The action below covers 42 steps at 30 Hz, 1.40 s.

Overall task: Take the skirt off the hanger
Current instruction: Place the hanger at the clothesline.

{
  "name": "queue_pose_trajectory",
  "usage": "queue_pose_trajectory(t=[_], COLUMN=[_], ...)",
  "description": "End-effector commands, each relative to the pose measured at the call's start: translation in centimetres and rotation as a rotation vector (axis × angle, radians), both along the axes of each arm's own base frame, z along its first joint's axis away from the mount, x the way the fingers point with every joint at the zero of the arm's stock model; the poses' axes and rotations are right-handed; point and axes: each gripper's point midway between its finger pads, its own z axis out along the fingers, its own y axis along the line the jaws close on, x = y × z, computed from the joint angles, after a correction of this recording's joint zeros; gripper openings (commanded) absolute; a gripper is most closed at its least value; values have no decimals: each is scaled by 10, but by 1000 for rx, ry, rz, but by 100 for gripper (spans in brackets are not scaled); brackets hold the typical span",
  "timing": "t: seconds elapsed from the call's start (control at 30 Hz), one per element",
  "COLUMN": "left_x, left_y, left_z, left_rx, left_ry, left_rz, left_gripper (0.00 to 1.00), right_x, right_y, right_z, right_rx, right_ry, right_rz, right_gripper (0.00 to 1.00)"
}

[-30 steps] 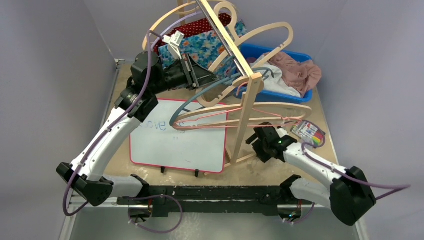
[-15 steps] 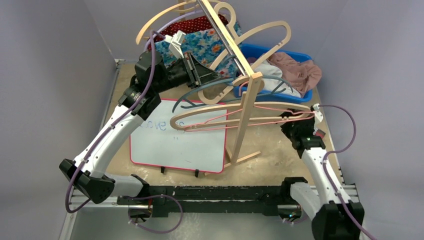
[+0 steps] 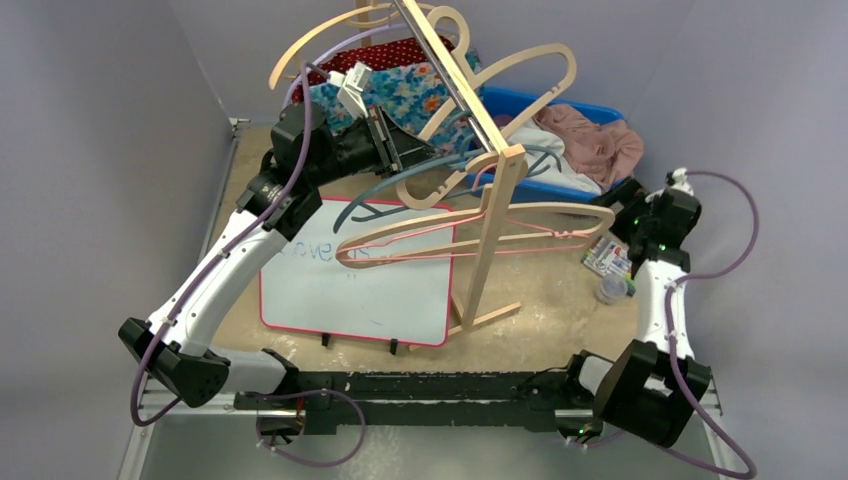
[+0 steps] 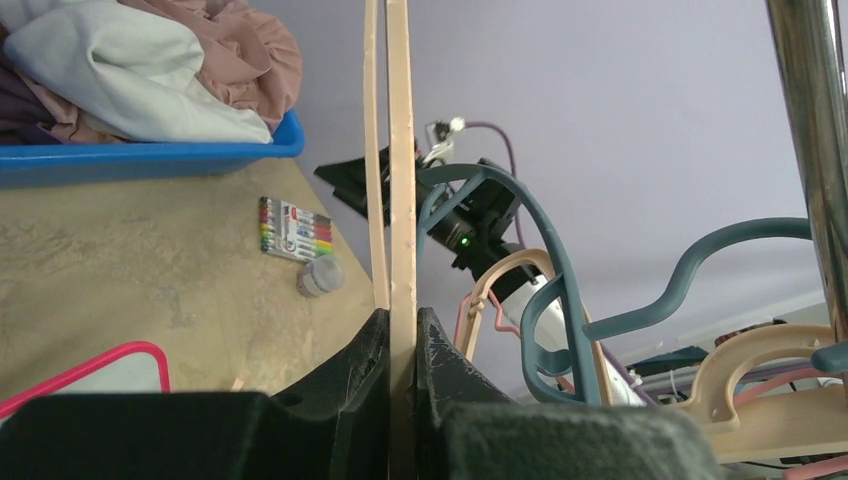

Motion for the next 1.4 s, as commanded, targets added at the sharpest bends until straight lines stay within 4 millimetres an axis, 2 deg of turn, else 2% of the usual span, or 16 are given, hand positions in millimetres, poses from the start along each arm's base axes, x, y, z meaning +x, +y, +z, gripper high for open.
queue_pose_trajectory(t=[0.0, 0.07, 0.13, 0.27, 0.4, 0.57, 0.67, 0.73, 0.83, 1.0, 1.17, 1.37], left_x=[-3, -4, -6, -8, -9, -10, -10, -10, -12, -13, -15, -16], left_y=[1, 0, -1, -1, -3, -3, -3, -3, -3, -2, -2, -1], left_z=[29, 29, 31, 35, 35, 34, 34, 35, 36, 34, 35, 34], left_rx=[-71, -82, -93, -105, -118, -113, -112, -114, -115, -106, -109, -106], left_ry=[-75, -71, -68, -61, -48, -48, -45, -45, -48, -41, -41, -40], left_rz=[-16, -26, -36, -47, -61, -61, -65, -66, -71, -69, -73, -71], left_gripper=[0, 0, 0, 0, 0, 0, 0, 0, 0, 0, 0, 0], right_x=[44, 55, 62, 61, 49, 44, 48, 51, 64, 78, 84, 83], right_y=[8, 22, 38, 77, 97, 109, 119, 128, 137, 135, 138, 154], right_z=[106, 144, 177, 244, 280, 305, 312, 317, 322, 334, 333, 331], right_rx=[-116, -111, -29, 96, 141, 140, 182, 216, 279, 404, 528, 604], right_ry=[-315, -413, -500, -687, -796, -872, -885, -901, -898, -942, -952, -967], right_rz=[237, 347, 426, 653, 827, 905, 946, 974, 982, 946, 955, 1000], right_gripper=[99, 99, 99, 99, 97, 92, 90, 83, 78, 61, 42, 34])
